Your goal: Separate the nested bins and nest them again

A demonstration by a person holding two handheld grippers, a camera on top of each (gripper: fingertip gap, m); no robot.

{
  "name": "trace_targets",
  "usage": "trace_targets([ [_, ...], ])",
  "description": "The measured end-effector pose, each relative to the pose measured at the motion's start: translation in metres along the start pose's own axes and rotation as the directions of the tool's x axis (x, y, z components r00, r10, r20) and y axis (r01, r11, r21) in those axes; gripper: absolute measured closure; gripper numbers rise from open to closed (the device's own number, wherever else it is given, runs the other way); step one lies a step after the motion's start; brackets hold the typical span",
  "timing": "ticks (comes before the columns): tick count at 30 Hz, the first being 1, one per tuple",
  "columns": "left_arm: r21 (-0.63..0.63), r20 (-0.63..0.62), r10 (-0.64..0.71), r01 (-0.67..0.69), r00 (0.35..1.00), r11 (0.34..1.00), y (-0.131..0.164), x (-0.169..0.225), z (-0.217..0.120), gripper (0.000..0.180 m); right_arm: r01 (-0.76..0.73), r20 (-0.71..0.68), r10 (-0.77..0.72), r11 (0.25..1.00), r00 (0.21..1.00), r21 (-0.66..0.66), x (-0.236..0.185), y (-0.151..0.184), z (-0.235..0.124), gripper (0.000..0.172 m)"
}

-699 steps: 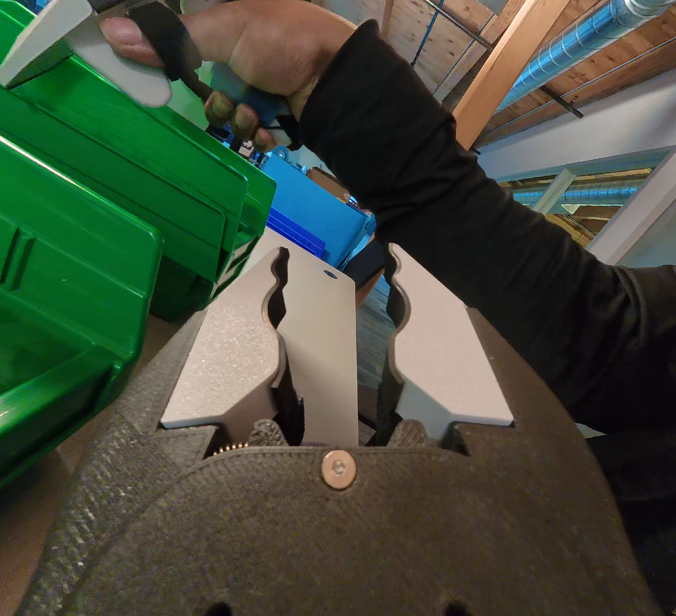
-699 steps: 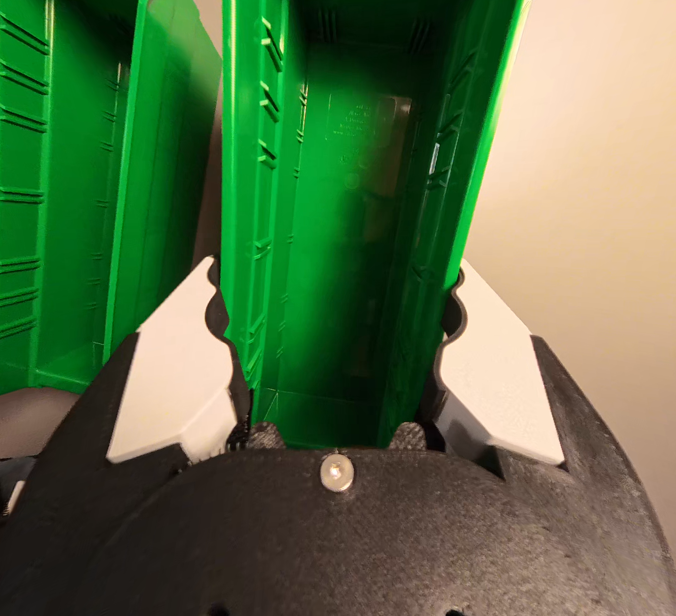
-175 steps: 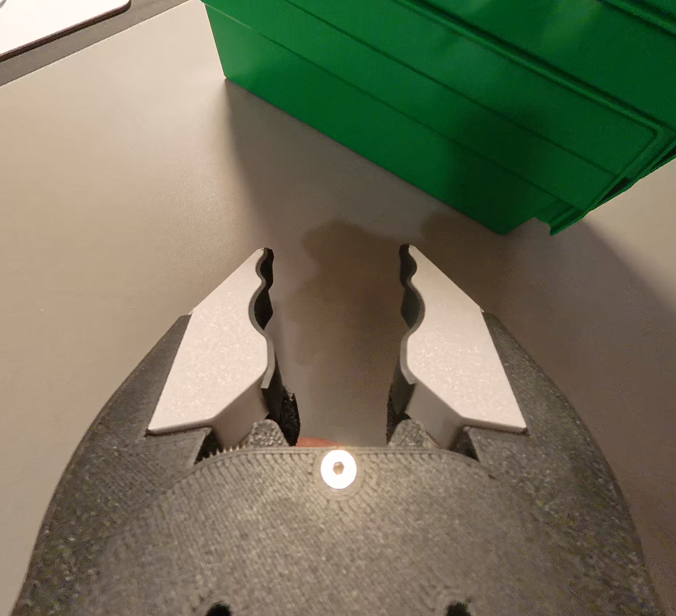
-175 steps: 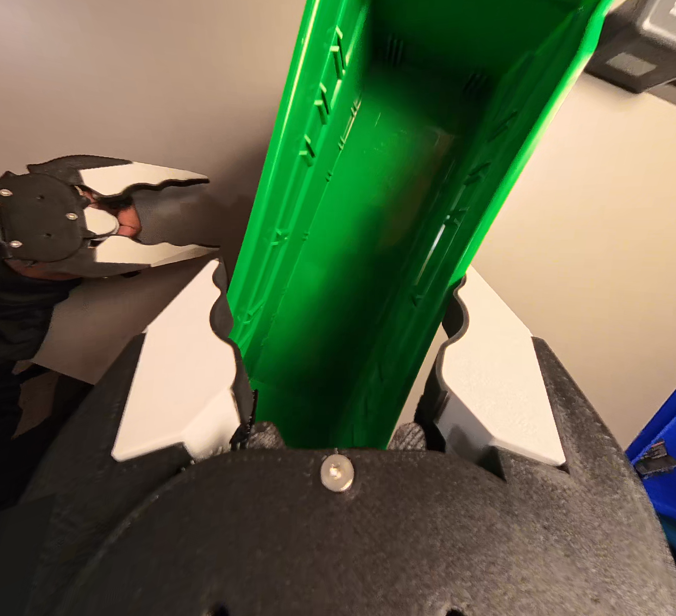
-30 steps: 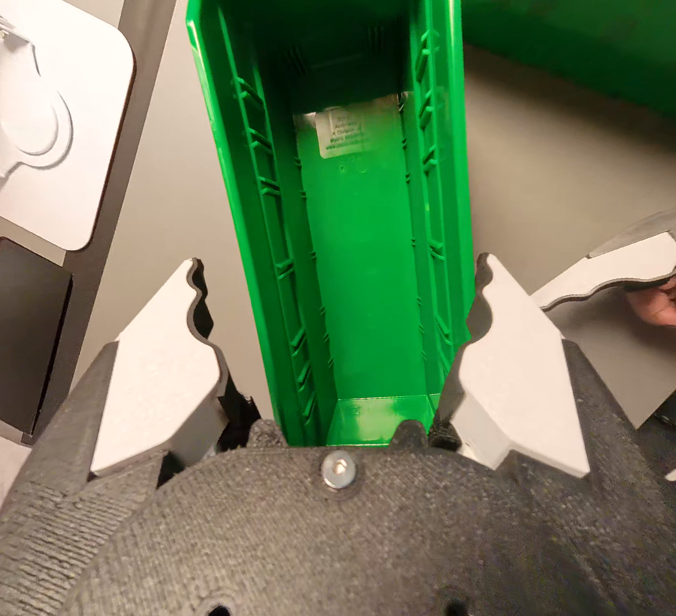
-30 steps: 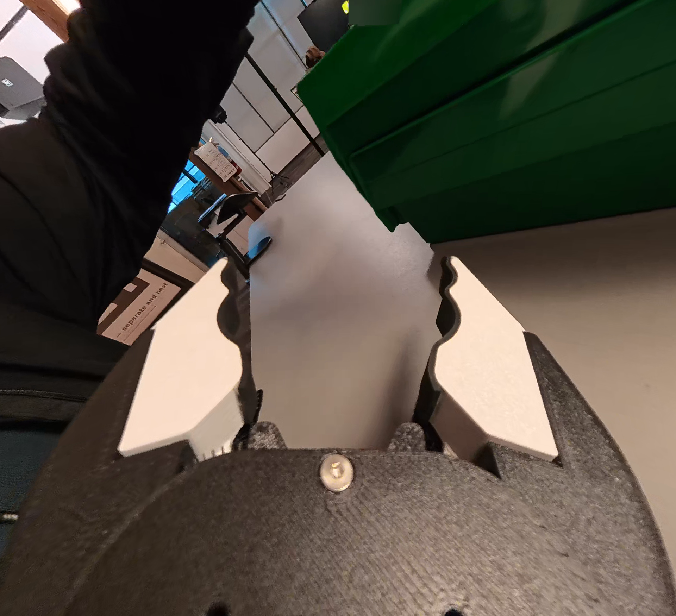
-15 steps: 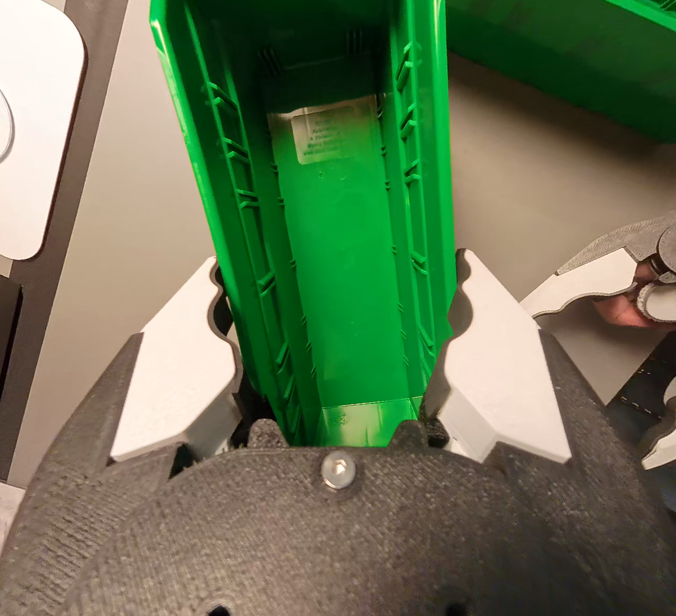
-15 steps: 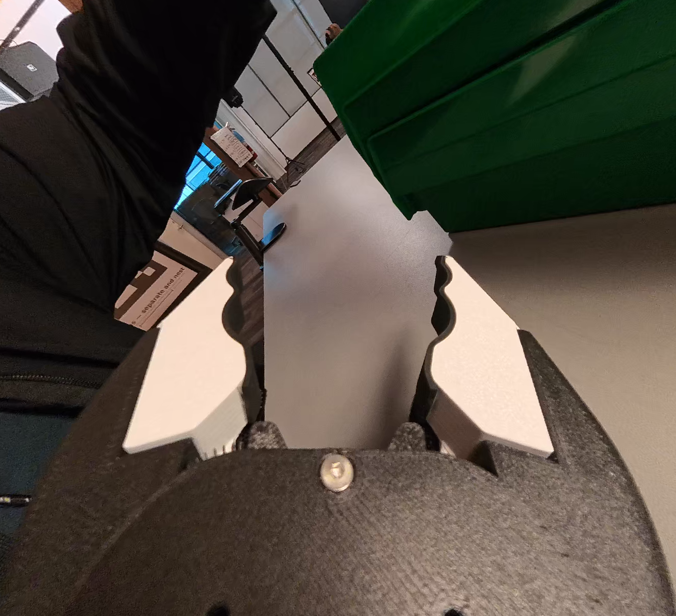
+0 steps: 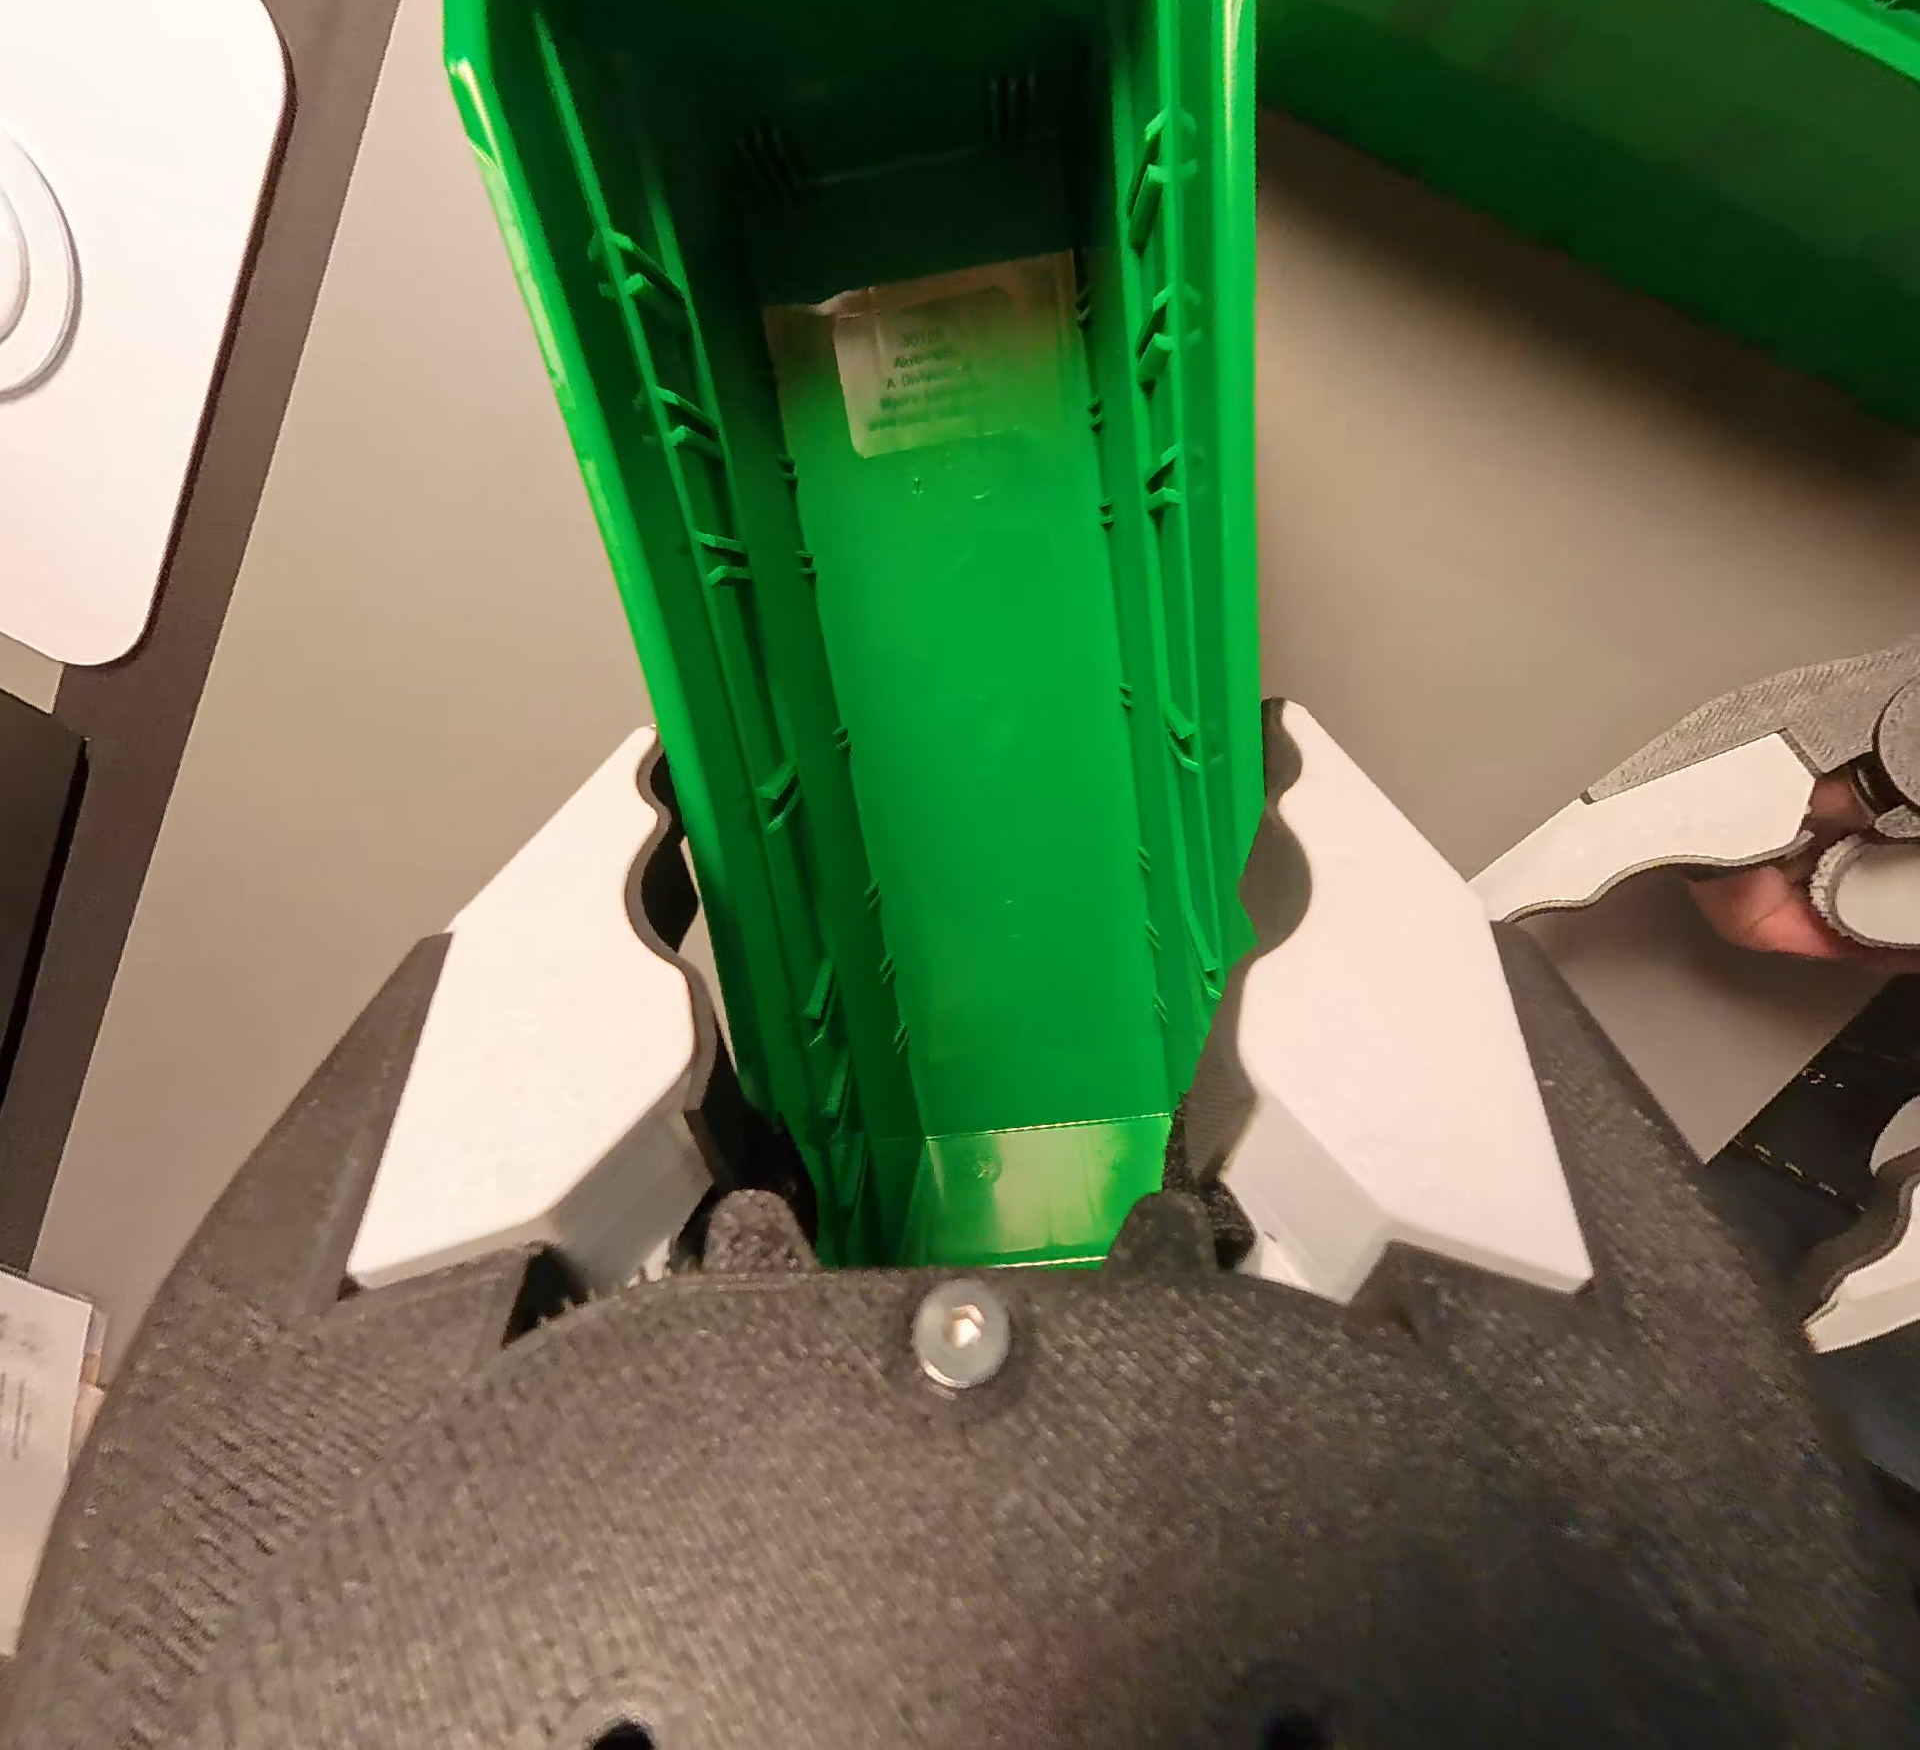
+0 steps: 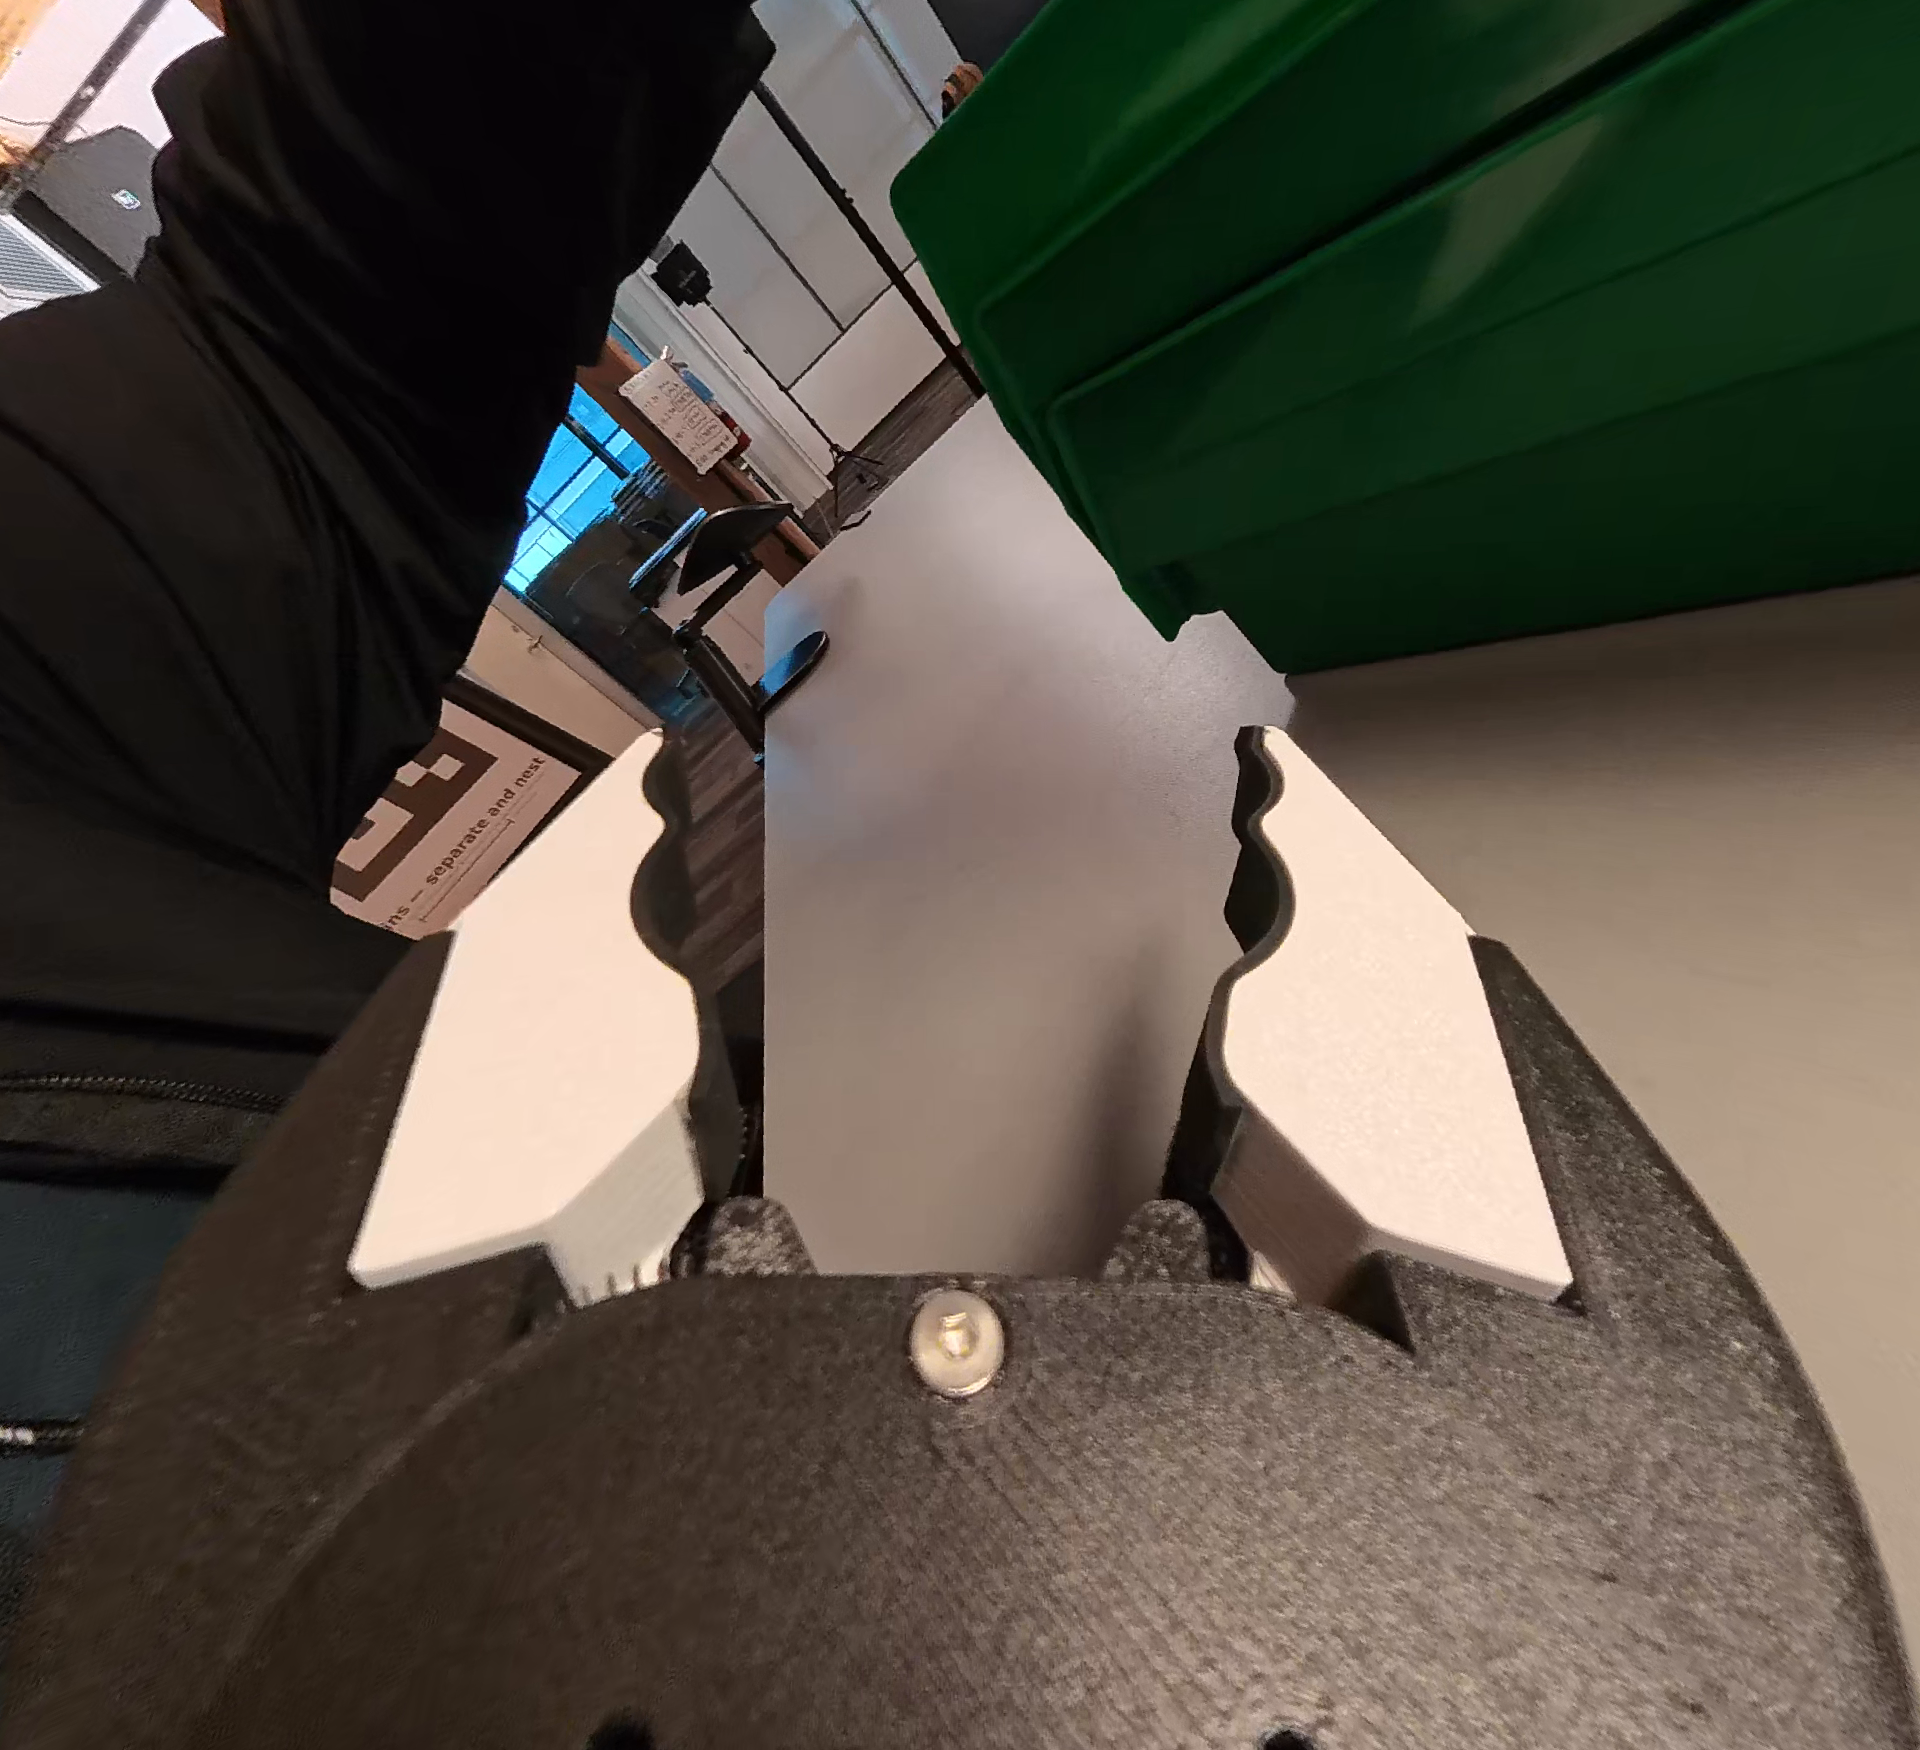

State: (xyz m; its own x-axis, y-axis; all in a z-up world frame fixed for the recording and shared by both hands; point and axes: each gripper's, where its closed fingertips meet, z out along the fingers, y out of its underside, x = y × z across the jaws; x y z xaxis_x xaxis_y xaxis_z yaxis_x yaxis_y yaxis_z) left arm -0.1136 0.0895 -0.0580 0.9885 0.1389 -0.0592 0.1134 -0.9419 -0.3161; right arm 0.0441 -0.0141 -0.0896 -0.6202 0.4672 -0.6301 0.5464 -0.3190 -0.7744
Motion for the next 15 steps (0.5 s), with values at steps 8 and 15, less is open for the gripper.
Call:
trace_targets([
  [8,-0.041,0.001,0.01,-0.01,1.0,0.999,0.0059,0.0014,-0.0002,0.063,-0.007,0.004,0.007,1.0,1.0,-0.006,0.0,0.0008,0.0006,0.064],
  [15,-0.062,0.034,0.024,-0.022,0.999,0.998,0.009,0.0007,-0.0028,0.061,-0.019,0.011,0.019,1.0,1.0,-0.014,0.0005,0.0015,0.0013,0.065],
])
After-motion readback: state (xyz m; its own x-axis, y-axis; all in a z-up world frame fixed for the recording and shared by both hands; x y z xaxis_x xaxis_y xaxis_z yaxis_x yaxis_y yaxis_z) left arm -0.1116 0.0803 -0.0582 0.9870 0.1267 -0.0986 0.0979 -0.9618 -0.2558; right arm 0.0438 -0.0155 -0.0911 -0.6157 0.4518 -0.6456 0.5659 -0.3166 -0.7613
